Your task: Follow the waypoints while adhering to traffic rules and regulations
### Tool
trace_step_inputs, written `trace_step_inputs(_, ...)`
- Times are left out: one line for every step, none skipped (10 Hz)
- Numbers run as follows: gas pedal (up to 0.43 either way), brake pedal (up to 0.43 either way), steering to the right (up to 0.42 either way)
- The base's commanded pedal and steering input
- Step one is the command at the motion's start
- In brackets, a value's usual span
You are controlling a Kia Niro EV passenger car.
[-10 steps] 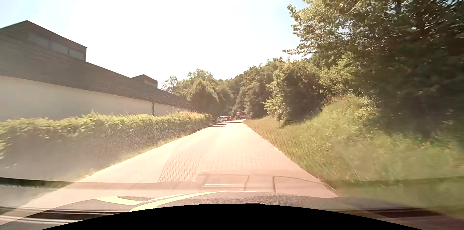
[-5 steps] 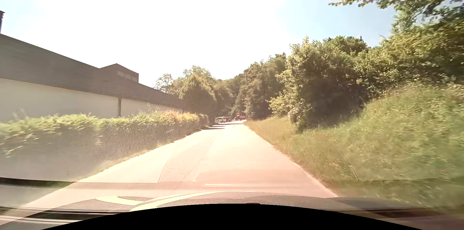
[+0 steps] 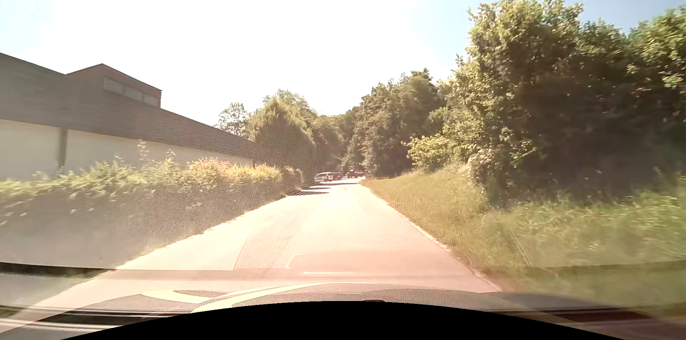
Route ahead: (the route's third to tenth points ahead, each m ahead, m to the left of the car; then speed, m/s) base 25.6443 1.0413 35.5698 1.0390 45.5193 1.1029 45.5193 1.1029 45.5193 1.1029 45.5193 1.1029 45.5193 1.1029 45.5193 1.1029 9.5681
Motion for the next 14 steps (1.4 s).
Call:
trace_step_inputs(0.047, 0.0, -0.002)
trace_step_inputs(0.047, 0.0, -0.002)
trace_step_inputs(0.047, 0.0, -0.002)
trace_step_inputs(0.047, 0.0, -0.002)
trace_step_inputs(0.047, 0.0, -0.002)
trace_step_inputs(0.047, 0.0, -0.003)
trace_step_inputs(0.047, 0.0, -0.002)
trace_step_inputs(0.047, 0.0, -0.003)
trace_step_inputs(0.047, 0.0, -0.002)
trace_step_inputs(0.047, 0.0, -0.002)
trace_step_inputs(0.047, 0.0, -0.003)
trace_step_inputs(0.047, 0.0, -0.003)
trace_step_inputs(0.047, 0.0, -0.003)
trace_step_inputs(0.047, 0.0, -0.003)
